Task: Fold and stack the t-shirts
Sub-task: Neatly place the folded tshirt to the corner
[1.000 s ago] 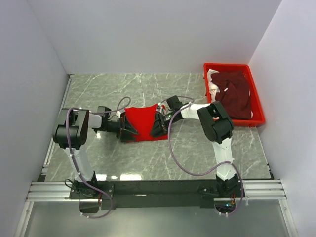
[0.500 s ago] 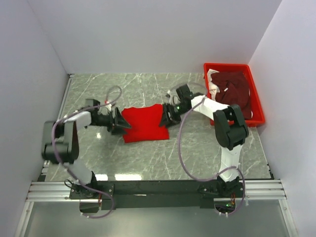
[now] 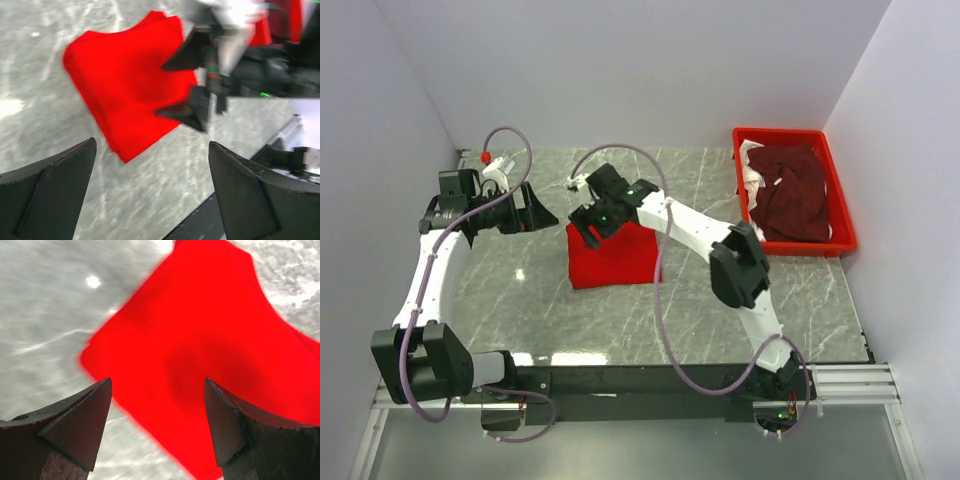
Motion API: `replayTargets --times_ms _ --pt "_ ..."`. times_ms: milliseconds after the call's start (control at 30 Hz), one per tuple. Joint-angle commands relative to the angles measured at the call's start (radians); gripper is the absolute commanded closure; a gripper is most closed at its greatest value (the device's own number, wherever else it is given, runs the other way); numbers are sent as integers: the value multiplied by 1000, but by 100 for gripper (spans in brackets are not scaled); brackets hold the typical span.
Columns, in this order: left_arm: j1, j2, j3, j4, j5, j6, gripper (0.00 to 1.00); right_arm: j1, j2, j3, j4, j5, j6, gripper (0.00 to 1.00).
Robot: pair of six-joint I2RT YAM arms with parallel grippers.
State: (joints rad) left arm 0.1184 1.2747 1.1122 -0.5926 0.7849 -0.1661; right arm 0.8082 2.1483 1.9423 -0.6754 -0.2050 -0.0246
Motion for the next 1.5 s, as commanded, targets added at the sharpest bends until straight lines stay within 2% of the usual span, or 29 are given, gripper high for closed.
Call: replayTargets --times_ms 0,167,367,700,933,1133,1300,1467 --pt "15 -64 38 -85 -68 111 1 -14 94 78 -87 122 -110 19" --pt "29 -113 15 -110 -96 149 1 -18 185 112 -111 142 -161 19" --pt "40 -126 46 -150 -115 240 1 -35 188 -3 -168 138 -176 19" --pt "102 -92 123 -205 -81 341 1 -113 -109 -462 -233 93 -162 19" --pt "122 -78 156 -197 -39 333 1 -220 -307 -754 -231 114 -282 19" --pt "127 -66 179 -197 -26 324 1 -342 -392 -864 -237 157 -359 19" --pt "127 -64 186 -187 -15 320 1 -394 -452 -914 -243 167 -389 19" --pt "127 -57 202 -185 -10 310 1 -458 -531 -1037 -211 203 -515 19"
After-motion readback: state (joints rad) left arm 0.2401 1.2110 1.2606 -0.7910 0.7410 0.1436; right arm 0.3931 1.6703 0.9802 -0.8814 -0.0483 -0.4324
